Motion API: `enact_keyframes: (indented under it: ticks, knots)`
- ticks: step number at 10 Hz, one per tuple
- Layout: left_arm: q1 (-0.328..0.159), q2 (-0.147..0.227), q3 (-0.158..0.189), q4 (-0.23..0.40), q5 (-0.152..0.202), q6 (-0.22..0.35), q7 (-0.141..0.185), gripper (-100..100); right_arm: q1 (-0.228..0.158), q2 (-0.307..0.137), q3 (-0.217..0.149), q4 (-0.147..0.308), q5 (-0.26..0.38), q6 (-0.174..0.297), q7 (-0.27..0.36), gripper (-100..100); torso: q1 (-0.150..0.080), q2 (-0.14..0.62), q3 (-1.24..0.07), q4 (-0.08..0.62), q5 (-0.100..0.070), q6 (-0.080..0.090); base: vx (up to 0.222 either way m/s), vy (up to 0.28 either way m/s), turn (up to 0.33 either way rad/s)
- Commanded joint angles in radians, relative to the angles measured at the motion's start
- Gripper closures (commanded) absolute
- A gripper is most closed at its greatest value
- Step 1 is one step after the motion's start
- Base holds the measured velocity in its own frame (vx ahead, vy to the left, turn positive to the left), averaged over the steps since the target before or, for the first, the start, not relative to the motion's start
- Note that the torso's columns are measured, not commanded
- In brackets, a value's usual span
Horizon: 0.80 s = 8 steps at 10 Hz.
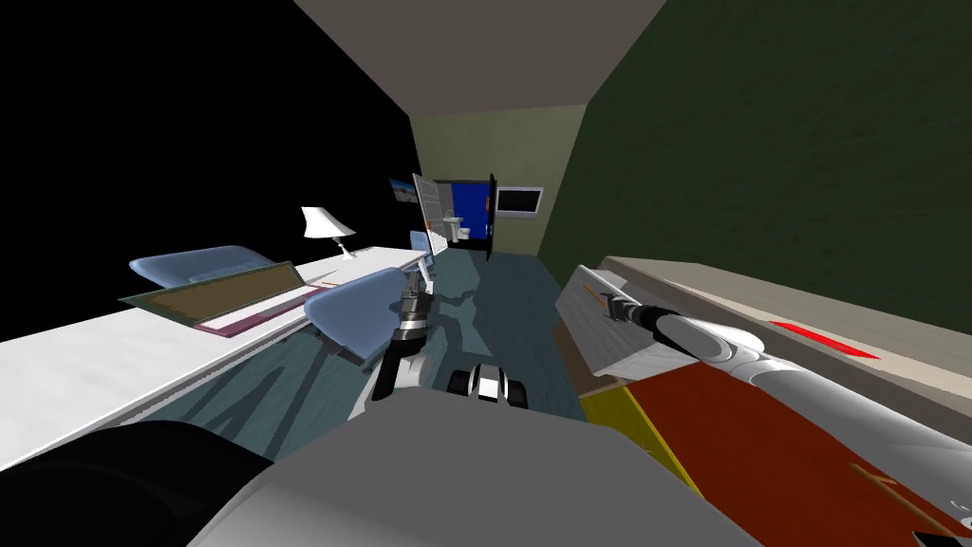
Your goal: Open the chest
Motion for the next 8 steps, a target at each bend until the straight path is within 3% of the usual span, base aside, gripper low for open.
enact_keyframes:
  ticks: [1, 2, 8]
  knots:
    - [0.0, 0.0, 0.0, 0.0, 0.0, 0.0, 0.0, 0, -0.001, -0.001, -0.001, -0.001, -0.001, -0.002, 0.0, -100, 0.007, 0.0, 0.0, -0.001, 0.001, 0.0, -0.001, -0.015, 0.0]
    - [0.0, 0.0, 0.0, 0.0, 0.0, 0.0, 0.0, 0, -0.001, -0.001, -0.001, -0.001, -0.001, -0.002, 0.0, 100, 0.01, -0.001, 0.0, 0.0, 0.003, 0.0, -0.001, -0.008, -0.001]
    - [0.0, -0.001, -0.001, 0.0, 0.0, 0.0, 0.0, 0, -0.004, -0.002, -0.002, 0.0, 0.002, -0.006, -0.008, 100, 0.005, -0.001, 0.0, 0.0, 0.002, 0.0, -0.001, 0.152, 0.009]
